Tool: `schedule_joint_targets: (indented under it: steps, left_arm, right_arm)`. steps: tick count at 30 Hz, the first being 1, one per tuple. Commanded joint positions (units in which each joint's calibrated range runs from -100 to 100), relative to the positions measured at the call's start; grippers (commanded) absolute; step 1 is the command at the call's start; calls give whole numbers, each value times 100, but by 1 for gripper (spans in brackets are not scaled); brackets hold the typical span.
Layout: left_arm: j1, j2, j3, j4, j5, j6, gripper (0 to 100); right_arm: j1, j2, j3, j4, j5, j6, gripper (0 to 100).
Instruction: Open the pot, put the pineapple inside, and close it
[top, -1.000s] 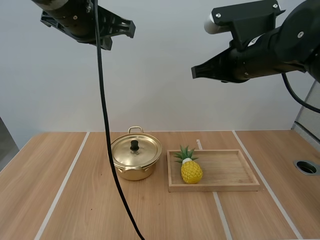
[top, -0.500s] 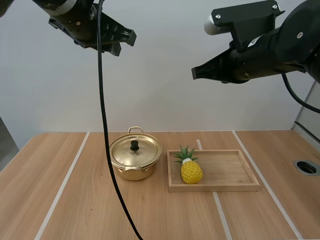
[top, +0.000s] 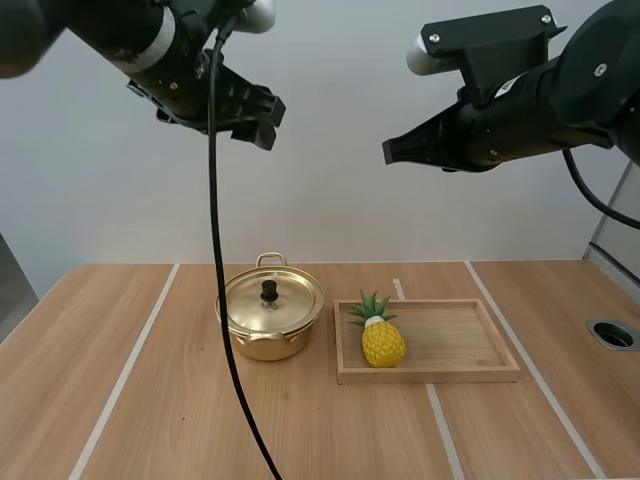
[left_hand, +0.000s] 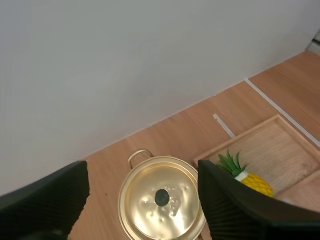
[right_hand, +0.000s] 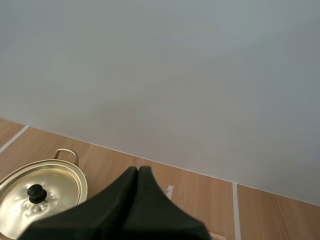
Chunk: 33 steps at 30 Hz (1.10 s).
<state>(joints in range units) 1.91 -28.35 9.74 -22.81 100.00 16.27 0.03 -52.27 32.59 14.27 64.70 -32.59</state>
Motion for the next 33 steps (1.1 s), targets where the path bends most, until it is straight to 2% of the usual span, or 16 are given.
schedule_joint_targets:
  steps: [1,6,16,26,33]
  left_arm:
    - [-11,110,372,-313,0,130,100]
    - [-11,324,971,-412,0,336,100]
    - [-11,791,1902,-737,-1606,707,100]
    - [-11,1549,1944,-1116,-1739,879,100]
    - [-11,2077,1944,-1129,-1758,889,100]
  right_arm:
    - [-26,-28,-34,-61,119,-11,0]
    - [-26,-28,-34,-129,183,-11,0]
    - [-26,-28,-34,-129,183,-11,0]
    - [-26,-28,-34,-131,196,-11,0]
    - [-26,-28,-34,-131,196,-11,0]
